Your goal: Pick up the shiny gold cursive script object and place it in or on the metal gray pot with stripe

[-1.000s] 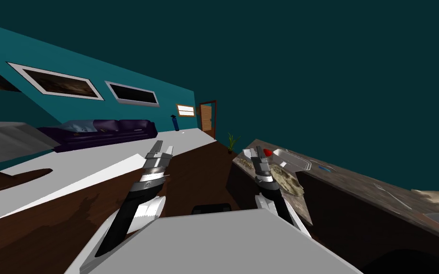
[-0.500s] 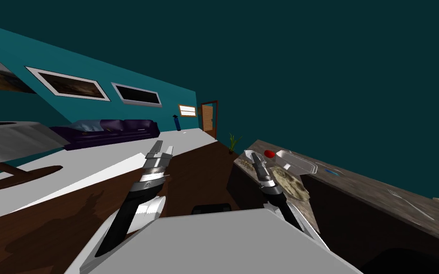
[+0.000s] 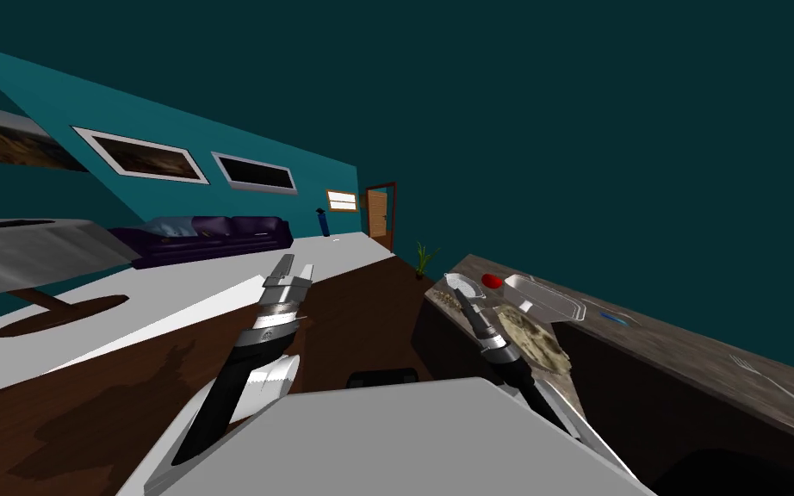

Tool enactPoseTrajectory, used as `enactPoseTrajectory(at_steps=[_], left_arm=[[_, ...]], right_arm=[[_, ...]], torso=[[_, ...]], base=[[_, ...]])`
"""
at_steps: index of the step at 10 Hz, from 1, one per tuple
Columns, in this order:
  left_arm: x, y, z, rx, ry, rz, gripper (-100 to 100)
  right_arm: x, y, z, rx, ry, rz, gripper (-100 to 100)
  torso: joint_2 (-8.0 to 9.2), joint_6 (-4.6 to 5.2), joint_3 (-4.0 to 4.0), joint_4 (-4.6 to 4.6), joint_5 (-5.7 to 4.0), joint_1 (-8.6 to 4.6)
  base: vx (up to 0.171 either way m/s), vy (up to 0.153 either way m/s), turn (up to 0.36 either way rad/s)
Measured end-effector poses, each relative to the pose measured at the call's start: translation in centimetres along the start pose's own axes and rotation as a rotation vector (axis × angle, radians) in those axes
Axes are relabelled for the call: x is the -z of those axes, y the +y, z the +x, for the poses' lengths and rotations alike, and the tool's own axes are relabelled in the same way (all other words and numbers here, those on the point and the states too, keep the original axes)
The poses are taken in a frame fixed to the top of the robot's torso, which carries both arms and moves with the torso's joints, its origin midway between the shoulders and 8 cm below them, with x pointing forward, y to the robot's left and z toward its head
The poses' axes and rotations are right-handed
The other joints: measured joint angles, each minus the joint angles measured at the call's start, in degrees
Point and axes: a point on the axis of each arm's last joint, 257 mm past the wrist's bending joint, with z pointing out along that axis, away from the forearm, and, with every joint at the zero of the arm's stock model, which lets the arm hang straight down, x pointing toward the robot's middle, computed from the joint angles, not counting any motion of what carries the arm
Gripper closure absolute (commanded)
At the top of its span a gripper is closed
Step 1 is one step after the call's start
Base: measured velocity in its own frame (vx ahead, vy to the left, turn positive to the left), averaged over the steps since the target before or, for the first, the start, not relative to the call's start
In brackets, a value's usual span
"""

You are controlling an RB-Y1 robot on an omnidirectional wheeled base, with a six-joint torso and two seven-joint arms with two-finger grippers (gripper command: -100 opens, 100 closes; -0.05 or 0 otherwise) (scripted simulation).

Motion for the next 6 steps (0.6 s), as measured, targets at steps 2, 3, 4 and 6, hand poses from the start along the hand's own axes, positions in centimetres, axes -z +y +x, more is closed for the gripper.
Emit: enactPoseTrajectory(at_steps=[2,3,4,6], left_arm=[[0.0,0.0,0.0,0.000,0.000,0.000,0],[0.0,0.0,0.0,0.000,0.000,0.000,0],[0.0,0.0,0.0,0.000,0.000,0.000,0],[0.0,0.0,0.0,0.000,0.000,0.000,0]], right_arm=[[1.2,-1.9,0.3,0.057,0.066,0.043,-100],[2.4,-3.6,0.7,0.098,0.110,0.080,-100],[3.2,-4.4,0.8,0.124,0.141,0.095,-100],[5.1,-6.4,0.8,0.175,0.205,0.135,-100]], torso=[[0.01,0.01,0.01,0.00,0.01,0.02],[-0.02,0.01,-0.01,0.00,0.00,0.02],[0.00,0.02,0.00,0.00,0.01,0.03],[0.00,0.01,0.00,0.00,0.01,0.03]], base=[[0.031,-0.003,0.070],[0.028,-0.003,0.023],[0.035,-0.004,0.043],[0.028,0.000,0.042]])
